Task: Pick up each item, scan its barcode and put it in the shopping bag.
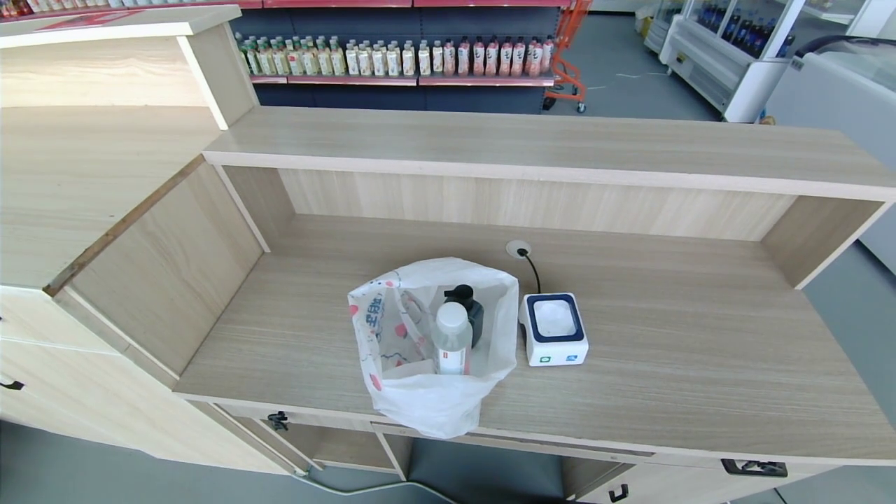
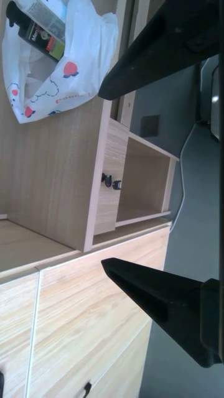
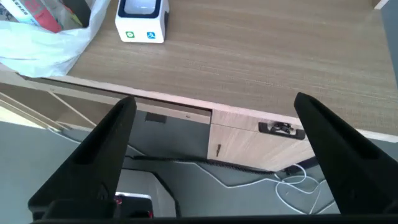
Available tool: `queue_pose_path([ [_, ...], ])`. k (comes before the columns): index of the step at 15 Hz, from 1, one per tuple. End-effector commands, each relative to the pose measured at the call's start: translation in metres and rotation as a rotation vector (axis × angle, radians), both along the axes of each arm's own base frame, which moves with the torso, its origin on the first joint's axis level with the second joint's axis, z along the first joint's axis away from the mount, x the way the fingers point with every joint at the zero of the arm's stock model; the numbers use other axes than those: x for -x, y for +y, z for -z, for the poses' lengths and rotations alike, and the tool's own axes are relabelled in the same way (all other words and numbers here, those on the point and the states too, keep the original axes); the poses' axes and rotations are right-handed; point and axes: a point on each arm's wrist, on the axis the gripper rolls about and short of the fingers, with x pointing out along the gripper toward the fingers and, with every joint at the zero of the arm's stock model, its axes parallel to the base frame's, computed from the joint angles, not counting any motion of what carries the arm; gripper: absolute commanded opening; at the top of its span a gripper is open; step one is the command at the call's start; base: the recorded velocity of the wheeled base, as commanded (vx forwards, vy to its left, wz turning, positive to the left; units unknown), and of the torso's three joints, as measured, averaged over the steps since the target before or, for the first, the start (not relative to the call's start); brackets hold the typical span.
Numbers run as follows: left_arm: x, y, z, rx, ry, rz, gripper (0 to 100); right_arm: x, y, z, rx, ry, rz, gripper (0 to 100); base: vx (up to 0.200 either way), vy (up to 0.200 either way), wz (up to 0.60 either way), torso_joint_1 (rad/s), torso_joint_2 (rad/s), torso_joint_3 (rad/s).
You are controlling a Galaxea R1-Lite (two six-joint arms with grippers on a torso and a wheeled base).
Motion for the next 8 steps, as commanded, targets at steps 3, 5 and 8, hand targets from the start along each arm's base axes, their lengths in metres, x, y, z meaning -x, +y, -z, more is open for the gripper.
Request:
queue_pose_path([
  [3,0.0000,0.0000,0.0000,0.000,-0.001,0.000,100,0.0144,-0.0006,0.0128,0.001,-0.103,0.007,100,0.000,0.000,0.00,0.000,0.00,0.000],
  [5,0.0000,0.0000,0.0000,0.000,-0.001,0.000,100,0.0153,-0.0012,0.0140,0.002,-0.106,0.020,100,0.000,0.000,0.00,0.000,0.00,0.000],
  [8,0.0000,0.0000,0.0000,0.000,-0.001,0.000,100,0.0153,-0.0011,0.0140,0.004,-0.106,0.013,100,0.000,0.000,0.00,0.000,0.00,0.000],
])
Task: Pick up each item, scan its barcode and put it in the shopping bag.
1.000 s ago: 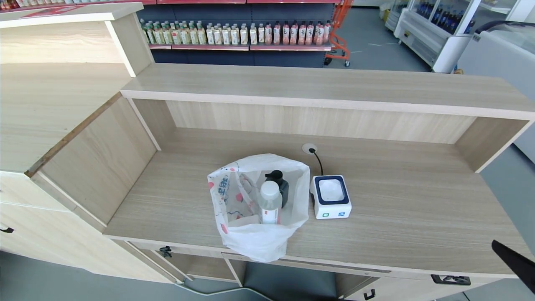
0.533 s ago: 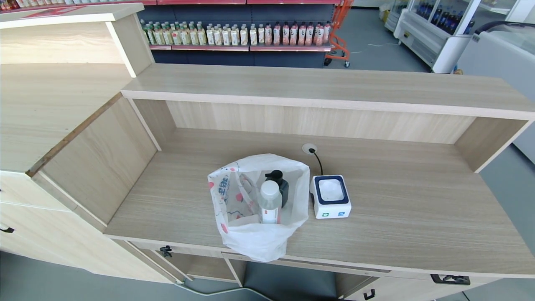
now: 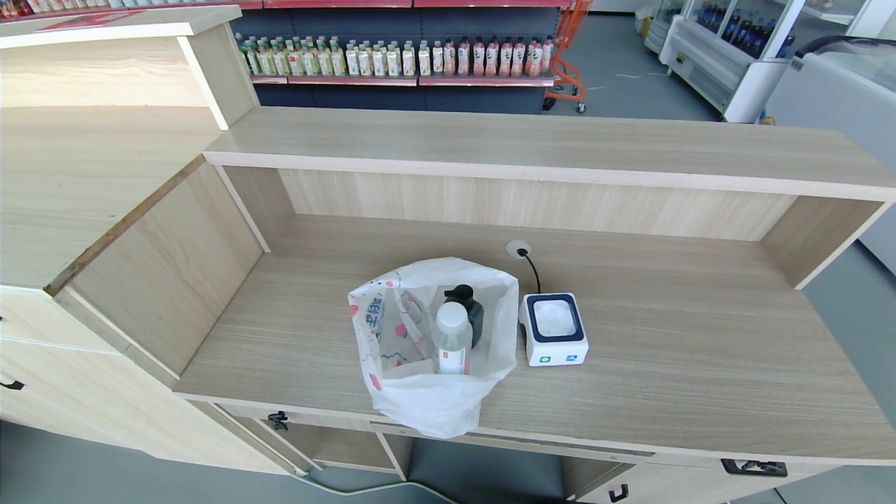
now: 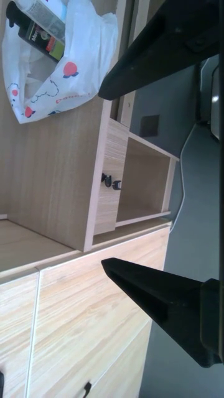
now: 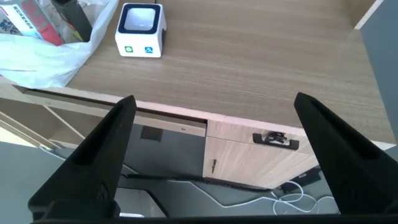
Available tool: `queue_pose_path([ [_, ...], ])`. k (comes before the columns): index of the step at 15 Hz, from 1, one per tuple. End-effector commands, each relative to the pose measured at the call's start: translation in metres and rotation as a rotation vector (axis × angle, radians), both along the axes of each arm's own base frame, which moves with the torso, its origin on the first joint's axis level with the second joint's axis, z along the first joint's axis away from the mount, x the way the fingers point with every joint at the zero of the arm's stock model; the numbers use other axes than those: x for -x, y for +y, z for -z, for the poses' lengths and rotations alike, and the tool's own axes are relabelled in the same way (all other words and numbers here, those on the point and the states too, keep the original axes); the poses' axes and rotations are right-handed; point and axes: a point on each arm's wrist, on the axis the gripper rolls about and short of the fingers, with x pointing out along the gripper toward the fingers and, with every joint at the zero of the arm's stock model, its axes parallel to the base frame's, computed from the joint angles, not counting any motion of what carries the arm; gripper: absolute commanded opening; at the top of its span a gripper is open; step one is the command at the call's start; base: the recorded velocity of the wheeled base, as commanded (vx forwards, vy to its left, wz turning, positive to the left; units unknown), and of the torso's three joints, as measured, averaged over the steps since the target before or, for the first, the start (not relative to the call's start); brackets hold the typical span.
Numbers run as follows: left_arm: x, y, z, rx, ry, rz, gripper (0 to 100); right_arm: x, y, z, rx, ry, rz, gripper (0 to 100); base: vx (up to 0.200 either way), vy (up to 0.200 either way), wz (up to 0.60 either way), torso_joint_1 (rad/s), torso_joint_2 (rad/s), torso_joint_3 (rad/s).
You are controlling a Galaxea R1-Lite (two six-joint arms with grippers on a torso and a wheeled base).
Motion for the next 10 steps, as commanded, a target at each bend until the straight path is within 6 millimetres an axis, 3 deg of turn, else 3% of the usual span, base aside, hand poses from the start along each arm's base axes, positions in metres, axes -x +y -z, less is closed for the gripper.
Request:
queue_pose_path([
  [1,0.0000,0.0000,0.0000,0.000,-0.001,0.000,100,0.0002,0.0000,0.0004,-0.002,-0.001,0.000,100,0.000,0.000,0.00,0.000,0.00,0.000],
  [10,0.0000,0.0000,0.0000,0.000,-0.001,0.000,100,0.0002,0.0000,0.0004,-0.005,-0.001,0.000,100,0.000,0.000,0.00,0.000,0.00,0.000],
])
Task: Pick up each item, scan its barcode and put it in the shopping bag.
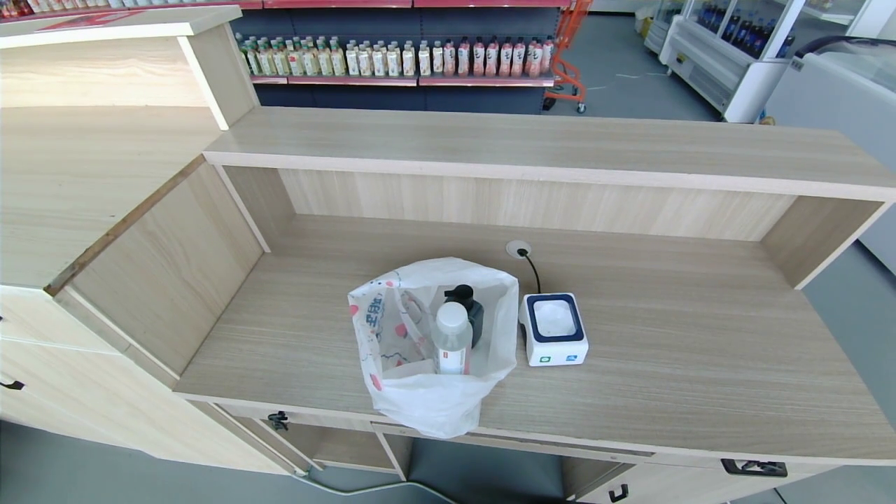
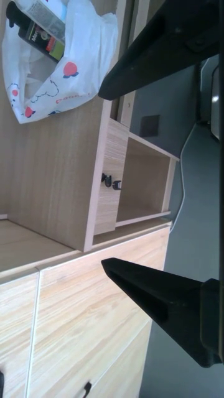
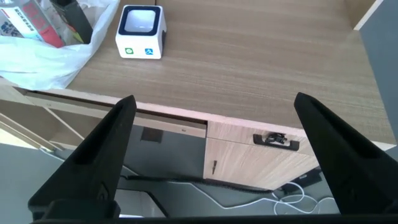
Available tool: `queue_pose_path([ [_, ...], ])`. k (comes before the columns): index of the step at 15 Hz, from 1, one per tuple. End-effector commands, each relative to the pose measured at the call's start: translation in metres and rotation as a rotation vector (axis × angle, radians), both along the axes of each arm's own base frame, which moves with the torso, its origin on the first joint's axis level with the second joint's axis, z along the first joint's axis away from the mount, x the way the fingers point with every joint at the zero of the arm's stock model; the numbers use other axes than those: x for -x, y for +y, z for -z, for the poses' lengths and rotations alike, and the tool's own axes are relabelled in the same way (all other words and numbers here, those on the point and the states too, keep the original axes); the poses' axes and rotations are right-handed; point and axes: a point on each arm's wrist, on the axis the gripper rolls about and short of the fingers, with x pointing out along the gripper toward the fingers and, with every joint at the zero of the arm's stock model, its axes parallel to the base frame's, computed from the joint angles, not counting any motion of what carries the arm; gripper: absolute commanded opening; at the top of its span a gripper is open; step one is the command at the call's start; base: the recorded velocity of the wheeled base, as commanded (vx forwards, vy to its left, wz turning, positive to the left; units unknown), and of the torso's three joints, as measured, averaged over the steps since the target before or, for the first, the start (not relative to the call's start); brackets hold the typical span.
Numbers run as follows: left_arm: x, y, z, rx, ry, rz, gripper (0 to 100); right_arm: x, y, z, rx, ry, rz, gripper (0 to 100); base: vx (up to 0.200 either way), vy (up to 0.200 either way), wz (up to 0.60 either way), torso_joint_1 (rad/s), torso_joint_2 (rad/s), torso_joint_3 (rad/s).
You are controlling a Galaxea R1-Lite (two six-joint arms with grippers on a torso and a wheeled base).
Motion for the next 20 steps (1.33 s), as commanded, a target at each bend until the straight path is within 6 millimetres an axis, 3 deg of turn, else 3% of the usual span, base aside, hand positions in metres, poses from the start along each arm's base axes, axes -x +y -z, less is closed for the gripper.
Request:
queue_pose_path([
  [1,0.0000,0.0000,0.0000,0.000,-0.001,0.000,100,-0.0002,0.0000,0.0000,0.004,0.003,-0.001,100,0.000,0.000,0.00,0.000,0.00,0.000],
  [20,0.0000,0.0000,0.0001,-0.003,0.001,0.001,100,-0.0003,0.0001,0.0013,0.017,0.018,-0.007,100,0.011,0.000,0.00,0.000,0.00,0.000],
])
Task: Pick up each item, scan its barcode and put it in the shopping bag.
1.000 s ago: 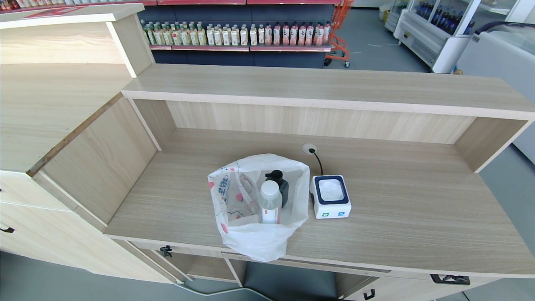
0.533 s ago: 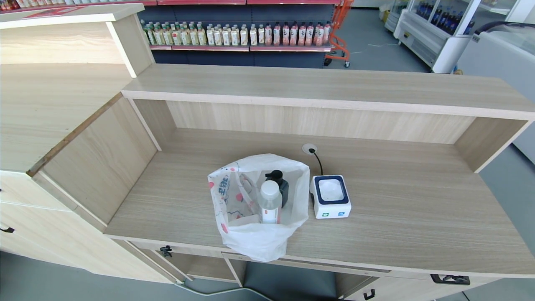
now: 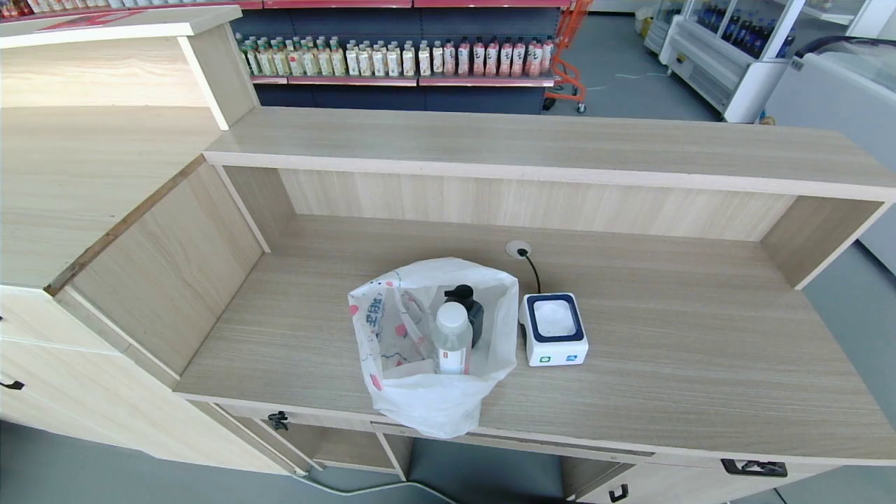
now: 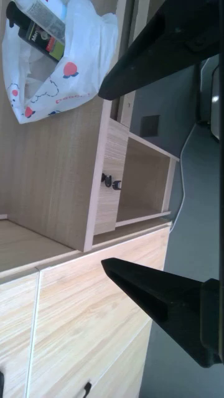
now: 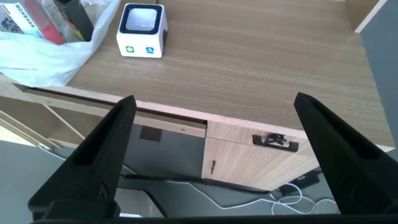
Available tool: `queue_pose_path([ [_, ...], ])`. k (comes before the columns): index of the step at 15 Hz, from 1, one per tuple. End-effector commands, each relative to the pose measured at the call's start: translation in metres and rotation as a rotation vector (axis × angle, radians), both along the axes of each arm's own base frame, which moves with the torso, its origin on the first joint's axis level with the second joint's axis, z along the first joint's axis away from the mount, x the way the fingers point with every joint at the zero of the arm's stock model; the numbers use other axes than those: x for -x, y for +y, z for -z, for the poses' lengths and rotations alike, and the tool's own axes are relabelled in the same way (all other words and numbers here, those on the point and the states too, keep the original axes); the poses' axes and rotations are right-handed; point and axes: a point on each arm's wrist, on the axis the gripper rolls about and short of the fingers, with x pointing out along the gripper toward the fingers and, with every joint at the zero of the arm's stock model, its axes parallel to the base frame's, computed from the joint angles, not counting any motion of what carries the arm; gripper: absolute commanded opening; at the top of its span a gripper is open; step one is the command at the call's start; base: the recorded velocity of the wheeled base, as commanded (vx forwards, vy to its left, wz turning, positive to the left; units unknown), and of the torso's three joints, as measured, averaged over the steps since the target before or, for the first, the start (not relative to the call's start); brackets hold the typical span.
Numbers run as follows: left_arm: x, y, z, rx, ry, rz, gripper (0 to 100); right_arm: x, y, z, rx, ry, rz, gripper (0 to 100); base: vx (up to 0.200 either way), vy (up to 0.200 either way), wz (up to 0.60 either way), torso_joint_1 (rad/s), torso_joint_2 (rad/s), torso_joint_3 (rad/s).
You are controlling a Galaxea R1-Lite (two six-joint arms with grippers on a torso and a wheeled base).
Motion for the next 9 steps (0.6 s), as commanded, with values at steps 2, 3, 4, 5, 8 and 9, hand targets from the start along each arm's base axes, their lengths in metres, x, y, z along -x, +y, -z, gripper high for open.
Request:
queue_pose_path([
  [2,0.0001,0.0000,-0.0001,-0.001,-0.002,0.000,100,-0.0002,0.0000,0.0000,0.002,0.004,-0.001,100,0.200,0.000,0.00,-0.005,0.00,0.002],
  [3,0.0001,0.0000,-0.0001,-0.001,-0.002,0.000,100,-0.0002,0.0000,0.0000,0.002,0.004,-0.001,100,0.200,0.000,0.00,-0.002,0.00,0.002],
  [4,0.0001,0.0000,-0.0001,-0.001,-0.002,0.000,100,-0.0002,0.0000,0.0000,0.002,0.004,-0.001,100,0.200,0.000,0.00,0.017,0.00,-0.007],
  [5,0.0001,0.0000,-0.0001,-0.001,-0.002,0.000,100,-0.0002,0.0000,0.0000,0.001,0.004,0.001,100,0.200,0.000,0.00,0.012,0.01,0.002],
  [8,0.0001,0.0000,-0.0001,0.001,-0.002,-0.002,100,-0.0002,0.0000,0.0000,-0.004,0.005,0.002,100,0.200,-0.133,0.00,0.002,0.00,0.004],
  [9,0.0001,0.0000,-0.0001,0.004,-0.002,-0.002,100,-0.0002,0.0000,0.0000,-0.005,0.005,0.002,100,0.000,0.000,0.00,0.000,0.00,0.000],
])
